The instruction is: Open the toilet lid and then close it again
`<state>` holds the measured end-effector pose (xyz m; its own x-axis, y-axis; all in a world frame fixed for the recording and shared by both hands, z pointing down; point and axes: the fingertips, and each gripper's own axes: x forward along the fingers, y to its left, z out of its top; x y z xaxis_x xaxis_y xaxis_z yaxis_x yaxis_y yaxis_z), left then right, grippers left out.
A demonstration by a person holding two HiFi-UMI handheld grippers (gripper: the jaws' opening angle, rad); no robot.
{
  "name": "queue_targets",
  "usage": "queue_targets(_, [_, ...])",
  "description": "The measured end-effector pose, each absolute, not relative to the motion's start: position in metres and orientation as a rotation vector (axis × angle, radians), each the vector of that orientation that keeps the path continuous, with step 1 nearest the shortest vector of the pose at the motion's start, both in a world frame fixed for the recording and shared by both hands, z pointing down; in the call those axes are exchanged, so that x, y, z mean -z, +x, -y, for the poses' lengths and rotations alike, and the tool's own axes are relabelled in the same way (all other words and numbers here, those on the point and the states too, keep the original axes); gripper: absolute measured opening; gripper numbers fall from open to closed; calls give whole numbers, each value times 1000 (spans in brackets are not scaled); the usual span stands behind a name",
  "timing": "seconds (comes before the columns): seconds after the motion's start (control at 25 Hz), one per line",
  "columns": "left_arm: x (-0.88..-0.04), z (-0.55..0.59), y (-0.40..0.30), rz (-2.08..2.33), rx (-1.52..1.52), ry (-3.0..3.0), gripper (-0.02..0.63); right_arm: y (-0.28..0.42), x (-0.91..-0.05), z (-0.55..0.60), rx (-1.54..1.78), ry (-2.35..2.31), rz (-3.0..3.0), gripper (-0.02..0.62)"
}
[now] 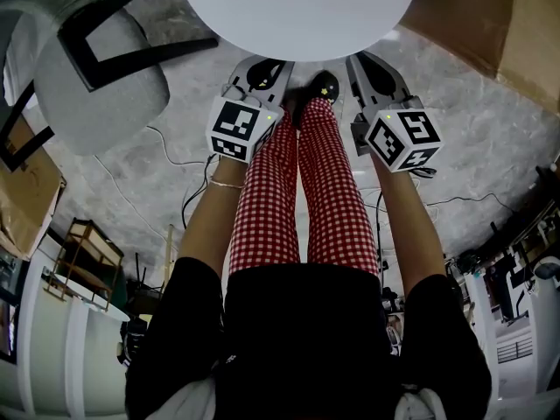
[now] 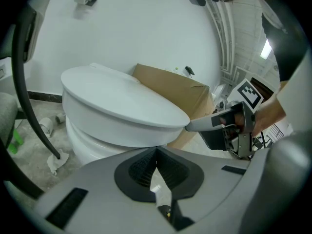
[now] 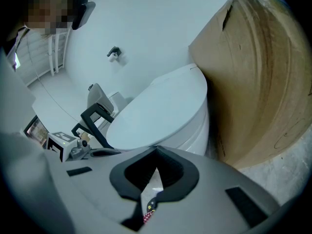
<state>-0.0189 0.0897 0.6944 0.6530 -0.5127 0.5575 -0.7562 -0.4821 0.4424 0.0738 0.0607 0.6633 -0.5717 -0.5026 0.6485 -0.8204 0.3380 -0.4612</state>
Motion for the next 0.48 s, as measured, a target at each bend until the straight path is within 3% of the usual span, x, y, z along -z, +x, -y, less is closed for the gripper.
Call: queue_targets(0.48, [-710,-91,-21,963,-477,2166,3,71,-680,-62,-1129,1160,2188,18])
